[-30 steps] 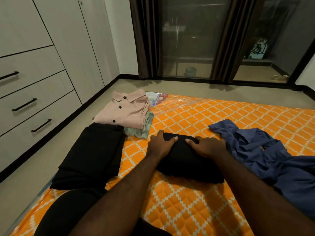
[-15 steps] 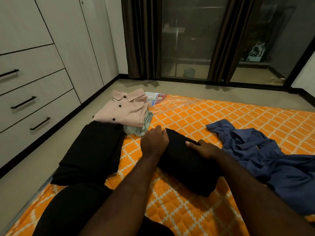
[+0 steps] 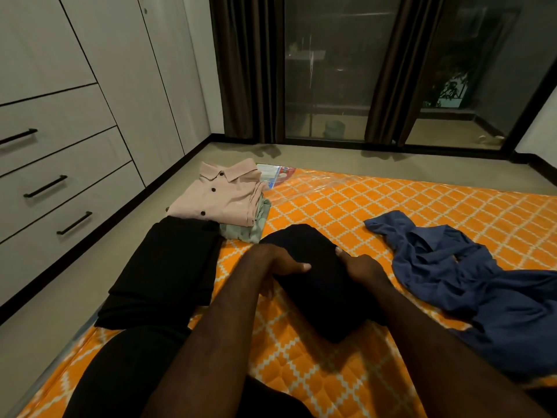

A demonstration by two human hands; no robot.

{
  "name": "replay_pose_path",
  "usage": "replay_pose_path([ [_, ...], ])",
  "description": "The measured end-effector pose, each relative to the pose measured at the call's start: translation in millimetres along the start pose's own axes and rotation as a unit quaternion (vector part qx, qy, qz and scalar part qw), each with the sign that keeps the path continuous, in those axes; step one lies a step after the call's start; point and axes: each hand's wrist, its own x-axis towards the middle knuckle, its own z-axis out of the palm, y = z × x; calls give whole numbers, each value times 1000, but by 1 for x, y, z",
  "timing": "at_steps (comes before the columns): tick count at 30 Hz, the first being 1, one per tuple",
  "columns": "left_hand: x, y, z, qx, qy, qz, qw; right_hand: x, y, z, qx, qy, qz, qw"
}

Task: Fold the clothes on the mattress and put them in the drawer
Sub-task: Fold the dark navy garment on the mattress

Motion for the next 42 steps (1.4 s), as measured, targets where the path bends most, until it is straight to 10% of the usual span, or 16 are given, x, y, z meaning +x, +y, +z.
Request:
replay_pose_path([
  [5,30,-9,17,-228,37,75,970,-7,-8,9,28,18,31,999],
  [12,48,-25,32,-550,57,148,820,-5,-16,21,221,-87,46,970],
  [35,-28,-113,-72,-471,56,223,852,-138,-121,32,593,-308,-62,741],
  [42,-58,-215,-117,-474,98,240,841,-168,-198,107,576,-362,-72,729],
])
